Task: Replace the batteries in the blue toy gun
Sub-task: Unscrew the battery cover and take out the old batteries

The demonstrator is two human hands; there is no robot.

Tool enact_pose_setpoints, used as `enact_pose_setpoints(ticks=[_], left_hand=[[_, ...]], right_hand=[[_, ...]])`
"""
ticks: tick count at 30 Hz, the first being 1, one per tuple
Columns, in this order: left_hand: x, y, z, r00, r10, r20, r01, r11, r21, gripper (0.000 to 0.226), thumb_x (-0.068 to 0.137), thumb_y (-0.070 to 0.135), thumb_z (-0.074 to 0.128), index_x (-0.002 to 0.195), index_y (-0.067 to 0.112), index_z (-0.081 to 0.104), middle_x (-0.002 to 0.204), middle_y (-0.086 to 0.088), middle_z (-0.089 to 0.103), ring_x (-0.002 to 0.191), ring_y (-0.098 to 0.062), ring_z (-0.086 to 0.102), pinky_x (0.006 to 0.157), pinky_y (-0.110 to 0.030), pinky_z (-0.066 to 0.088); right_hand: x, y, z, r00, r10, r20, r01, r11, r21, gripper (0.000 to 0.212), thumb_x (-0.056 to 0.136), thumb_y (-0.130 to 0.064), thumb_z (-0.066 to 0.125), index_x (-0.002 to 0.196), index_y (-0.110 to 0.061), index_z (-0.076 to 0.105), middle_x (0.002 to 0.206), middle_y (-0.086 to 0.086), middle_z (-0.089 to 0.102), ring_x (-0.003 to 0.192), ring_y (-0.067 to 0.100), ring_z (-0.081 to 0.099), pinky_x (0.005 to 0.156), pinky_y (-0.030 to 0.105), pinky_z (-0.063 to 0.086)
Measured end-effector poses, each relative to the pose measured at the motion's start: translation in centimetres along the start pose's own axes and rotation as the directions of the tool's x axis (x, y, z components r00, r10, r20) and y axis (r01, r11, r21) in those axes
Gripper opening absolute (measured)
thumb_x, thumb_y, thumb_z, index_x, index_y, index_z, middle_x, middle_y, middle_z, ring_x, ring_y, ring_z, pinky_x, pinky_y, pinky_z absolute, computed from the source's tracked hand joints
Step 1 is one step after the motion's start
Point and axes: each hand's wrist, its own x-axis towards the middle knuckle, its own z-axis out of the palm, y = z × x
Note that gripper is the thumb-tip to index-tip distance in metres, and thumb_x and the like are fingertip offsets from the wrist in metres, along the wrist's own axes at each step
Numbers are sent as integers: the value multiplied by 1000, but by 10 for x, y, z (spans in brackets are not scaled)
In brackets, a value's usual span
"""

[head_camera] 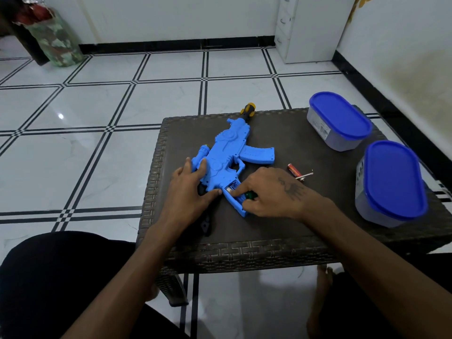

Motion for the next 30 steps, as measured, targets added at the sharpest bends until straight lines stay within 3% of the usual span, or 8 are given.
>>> enact_pose_setpoints(ticks=[6,13,24,30], left_hand=[[0,0,0,1000,-8,6,8,1000,-4,78,82,44,69,147,20,35,156,-12,25,141,-35,25,111,-40,27],[-1,-1,1,1000,1,3,-1,1000,-4,77,82,45,69,147,19,35,155,-12,26,139,-35,27,110,-38,27],[1,0,1,1000,-4,-1,4,1000,-1,77,83,44,69,147,18,36,155,-13,26,141,-36,24,110,-39,25],[1,1,2,1000,5,-8,-5,1000,4,76,83,44,68,147,18,35,155,-13,26,142,-35,22,110,-39,25]], right_hand=[[-12,3,3,1000,17,22,-17,999,-29,31,82,-34,57,109,-35,72,99,-7,73,96,17,64,76,30,49],[-9,2,13,985,25,-170,-19,999,34,47,79,-35,48,122,-41,65,95,-7,73,88,16,65,67,27,43],[3,5,8,994,3,-107,-8,999,-53,38,87,-33,53,122,-39,66,101,-3,72,96,18,64,68,26,38],[-3,8,9,997,-24,-79,18,997,-79,41,87,-34,51,126,-42,62,101,-3,71,94,20,66,73,33,50]])
